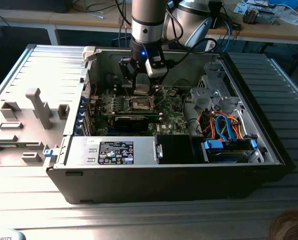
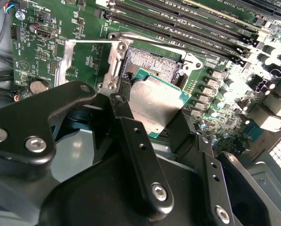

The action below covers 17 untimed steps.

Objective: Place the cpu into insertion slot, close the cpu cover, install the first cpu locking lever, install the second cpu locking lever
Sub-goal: 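Place the cpu into insertion slot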

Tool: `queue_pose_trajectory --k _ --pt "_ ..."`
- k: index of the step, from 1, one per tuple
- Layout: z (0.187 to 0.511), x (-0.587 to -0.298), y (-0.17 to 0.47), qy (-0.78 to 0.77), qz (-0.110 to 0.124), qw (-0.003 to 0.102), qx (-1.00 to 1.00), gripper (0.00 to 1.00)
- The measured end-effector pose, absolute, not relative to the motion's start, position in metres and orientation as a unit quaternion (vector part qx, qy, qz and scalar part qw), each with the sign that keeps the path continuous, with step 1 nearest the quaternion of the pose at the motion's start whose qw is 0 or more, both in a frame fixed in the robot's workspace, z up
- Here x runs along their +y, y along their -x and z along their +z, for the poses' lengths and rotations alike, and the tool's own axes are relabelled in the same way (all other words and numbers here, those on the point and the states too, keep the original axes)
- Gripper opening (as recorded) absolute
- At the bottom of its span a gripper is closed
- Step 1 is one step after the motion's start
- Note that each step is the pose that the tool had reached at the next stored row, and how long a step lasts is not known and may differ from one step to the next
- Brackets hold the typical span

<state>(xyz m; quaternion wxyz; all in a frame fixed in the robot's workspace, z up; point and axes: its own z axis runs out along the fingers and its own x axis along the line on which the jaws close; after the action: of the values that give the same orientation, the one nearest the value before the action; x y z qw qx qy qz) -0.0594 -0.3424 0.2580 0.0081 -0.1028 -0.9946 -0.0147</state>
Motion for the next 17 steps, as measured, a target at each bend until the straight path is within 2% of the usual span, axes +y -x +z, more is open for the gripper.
queue_pose_trajectory --k 17 --pt "0.2568 -0.3424 0.0594 0.110 -0.015 0.008 -0.994 0.55"
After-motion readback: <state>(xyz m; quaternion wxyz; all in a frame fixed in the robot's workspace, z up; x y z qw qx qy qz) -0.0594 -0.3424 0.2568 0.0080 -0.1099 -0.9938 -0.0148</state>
